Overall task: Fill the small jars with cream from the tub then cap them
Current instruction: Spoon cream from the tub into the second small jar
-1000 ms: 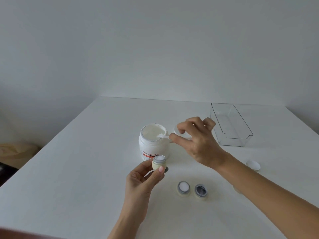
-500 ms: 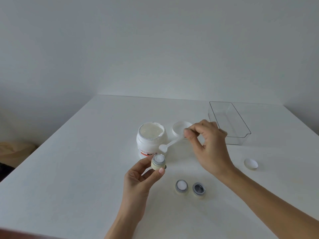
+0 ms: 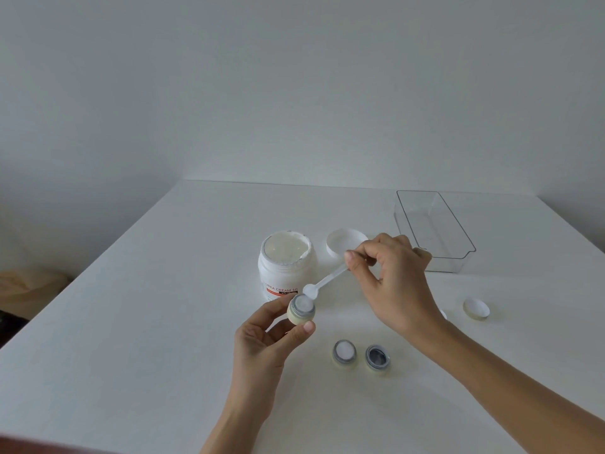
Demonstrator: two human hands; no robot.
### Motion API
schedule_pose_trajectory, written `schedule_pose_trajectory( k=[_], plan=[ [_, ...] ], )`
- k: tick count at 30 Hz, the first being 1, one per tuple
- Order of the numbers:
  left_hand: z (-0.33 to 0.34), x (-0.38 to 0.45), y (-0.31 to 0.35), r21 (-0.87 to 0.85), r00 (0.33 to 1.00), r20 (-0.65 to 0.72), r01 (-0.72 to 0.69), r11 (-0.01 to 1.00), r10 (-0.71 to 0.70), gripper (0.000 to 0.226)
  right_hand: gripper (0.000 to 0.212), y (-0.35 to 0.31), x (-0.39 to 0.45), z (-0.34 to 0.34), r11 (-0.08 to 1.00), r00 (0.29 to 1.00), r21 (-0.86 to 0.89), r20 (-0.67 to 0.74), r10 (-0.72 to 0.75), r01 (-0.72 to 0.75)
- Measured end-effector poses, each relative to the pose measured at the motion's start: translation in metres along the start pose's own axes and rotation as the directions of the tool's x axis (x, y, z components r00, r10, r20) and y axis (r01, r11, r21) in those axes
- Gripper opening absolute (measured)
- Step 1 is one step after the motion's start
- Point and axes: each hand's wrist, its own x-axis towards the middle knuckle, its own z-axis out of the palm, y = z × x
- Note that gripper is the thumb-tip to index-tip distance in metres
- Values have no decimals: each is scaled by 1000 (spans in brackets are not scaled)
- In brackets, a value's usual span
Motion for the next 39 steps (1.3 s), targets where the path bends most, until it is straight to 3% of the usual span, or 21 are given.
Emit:
schedule_pose_trajectory(
  k=[6, 18, 24, 27, 33, 39],
  plan=[
    [1, 0, 2, -7, 1000, 32, -1, 1000, 1, 44, 22, 4, -4, -12, 984, 998, 176, 61, -2, -9],
    [4, -3, 4, -6, 991, 130, 12, 1000, -12, 45, 20, 18, 9, -8, 982, 991, 190, 128, -28, 3],
    [4, -3, 2, -12, 992, 127, 19, 1000, -17, 48, 24, 14, 26, -2, 951, 999, 306, 26, 37, -43],
    [4, -2, 2, -6, 993, 119, 10, 1000, -9, 47, 32, 5, 42, 11, 961, 990, 238, 5, 143, -140],
    [2, -2, 1, 5, 996, 86, 1, 1000, -1, 47, 39, -1, 66, 33, 962, 958, -69, 91, 271, -265],
    [2, 0, 0, 1, 997, 71, 0, 1000, 0, 39, 28, 5, 67, 18, 947, 929, -90, 189, 319, -307]
  ],
)
